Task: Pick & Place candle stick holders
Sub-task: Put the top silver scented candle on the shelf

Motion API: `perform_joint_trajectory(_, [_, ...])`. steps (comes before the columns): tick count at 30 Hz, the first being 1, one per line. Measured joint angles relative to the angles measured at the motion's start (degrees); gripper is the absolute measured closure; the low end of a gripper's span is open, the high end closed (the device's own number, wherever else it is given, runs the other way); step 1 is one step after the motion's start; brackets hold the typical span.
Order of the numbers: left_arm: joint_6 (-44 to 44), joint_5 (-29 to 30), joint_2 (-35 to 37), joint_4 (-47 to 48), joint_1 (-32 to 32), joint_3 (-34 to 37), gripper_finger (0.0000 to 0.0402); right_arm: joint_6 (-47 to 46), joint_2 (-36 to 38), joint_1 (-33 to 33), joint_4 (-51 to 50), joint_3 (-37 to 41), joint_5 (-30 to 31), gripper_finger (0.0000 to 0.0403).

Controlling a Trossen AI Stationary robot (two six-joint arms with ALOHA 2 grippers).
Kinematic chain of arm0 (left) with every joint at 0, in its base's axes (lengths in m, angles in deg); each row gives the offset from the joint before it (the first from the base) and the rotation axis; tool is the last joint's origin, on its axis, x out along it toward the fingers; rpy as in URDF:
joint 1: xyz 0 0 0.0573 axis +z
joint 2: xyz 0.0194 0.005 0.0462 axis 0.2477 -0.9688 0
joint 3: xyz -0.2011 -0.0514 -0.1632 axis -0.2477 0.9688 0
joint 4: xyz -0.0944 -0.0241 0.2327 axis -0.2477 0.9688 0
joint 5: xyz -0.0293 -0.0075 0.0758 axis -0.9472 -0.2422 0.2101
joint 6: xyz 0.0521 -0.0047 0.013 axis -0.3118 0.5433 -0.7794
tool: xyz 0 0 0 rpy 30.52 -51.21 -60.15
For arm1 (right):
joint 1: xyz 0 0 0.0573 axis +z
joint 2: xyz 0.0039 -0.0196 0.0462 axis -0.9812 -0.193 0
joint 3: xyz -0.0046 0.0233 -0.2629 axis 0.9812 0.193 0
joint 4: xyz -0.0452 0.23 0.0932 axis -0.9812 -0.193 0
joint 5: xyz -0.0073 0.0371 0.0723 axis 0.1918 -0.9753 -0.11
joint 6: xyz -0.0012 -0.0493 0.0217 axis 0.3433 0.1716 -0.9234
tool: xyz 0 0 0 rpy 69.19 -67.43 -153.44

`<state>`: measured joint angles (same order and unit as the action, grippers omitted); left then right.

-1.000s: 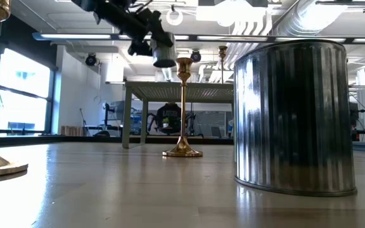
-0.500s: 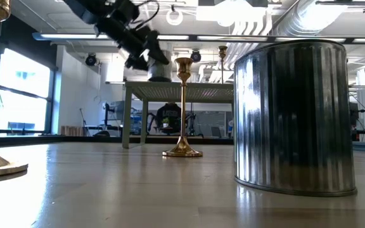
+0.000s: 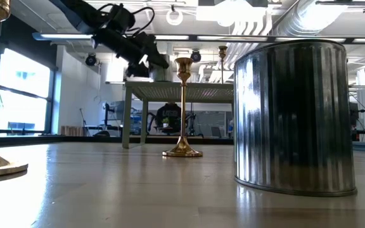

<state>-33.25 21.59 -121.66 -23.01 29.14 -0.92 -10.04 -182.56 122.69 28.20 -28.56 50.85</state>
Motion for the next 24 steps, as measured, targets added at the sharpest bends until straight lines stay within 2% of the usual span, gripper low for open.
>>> perform_joint_trajectory(11, [-0.8,0.1,0.0,3.8,0.0,0.1,0.0046,-5.0,0.0,-1.1,-4.0,0.0,-1.6,0.0179])
perform_joint_trajectory(24, [-1.0,-0.5,0.1,-3.2,0.0,6.0,0.0046,-5.7,0.0,-1.1,-4.1,0.0,-2.0,0.0179])
